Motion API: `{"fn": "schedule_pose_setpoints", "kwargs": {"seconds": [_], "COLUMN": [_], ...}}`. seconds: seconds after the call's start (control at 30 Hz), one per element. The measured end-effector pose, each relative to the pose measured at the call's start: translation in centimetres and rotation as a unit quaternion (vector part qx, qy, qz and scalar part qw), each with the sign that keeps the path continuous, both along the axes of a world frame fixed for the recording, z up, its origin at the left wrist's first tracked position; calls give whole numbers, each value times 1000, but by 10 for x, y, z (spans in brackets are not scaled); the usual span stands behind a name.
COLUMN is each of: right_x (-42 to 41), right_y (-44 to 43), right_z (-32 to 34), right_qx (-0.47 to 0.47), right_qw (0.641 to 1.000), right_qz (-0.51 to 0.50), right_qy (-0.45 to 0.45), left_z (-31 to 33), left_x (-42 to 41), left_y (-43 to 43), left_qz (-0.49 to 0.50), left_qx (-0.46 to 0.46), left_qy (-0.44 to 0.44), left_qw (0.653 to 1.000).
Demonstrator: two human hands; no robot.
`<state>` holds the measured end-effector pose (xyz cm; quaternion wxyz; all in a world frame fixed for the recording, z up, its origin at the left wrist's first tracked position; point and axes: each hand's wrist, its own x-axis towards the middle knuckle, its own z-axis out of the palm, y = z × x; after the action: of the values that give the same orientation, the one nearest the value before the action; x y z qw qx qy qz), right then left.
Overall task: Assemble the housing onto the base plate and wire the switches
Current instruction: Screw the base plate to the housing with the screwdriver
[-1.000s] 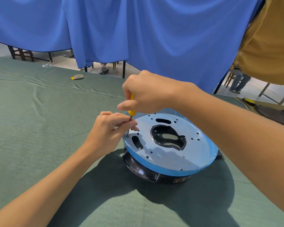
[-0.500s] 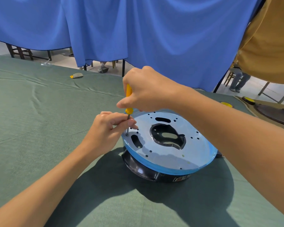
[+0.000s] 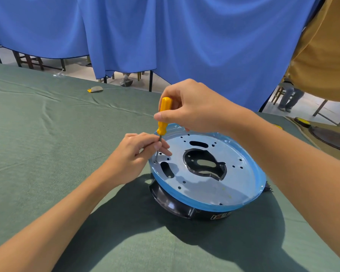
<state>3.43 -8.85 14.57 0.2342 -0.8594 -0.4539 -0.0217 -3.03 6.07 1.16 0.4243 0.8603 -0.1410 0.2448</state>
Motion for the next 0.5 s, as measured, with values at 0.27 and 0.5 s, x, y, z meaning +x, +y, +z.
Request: {"fn": "schedule_pose_setpoints", "kwargs": {"seconds": [0.27, 0.5], "right_x": [11, 23], "right_y": [-3, -22], "right_z": [5, 5], "right_qx": [151, 258], "right_qw": [982, 922], "right_qz": [-114, -119], "right_qy": [-9, 264], "left_z": [-1, 5], "left_x": [1, -6], "left_y": [5, 2], "left_qz": [184, 180], "left_qx": [-211, -192], "left_qy": [34, 329], "left_qw": [960, 907]}}
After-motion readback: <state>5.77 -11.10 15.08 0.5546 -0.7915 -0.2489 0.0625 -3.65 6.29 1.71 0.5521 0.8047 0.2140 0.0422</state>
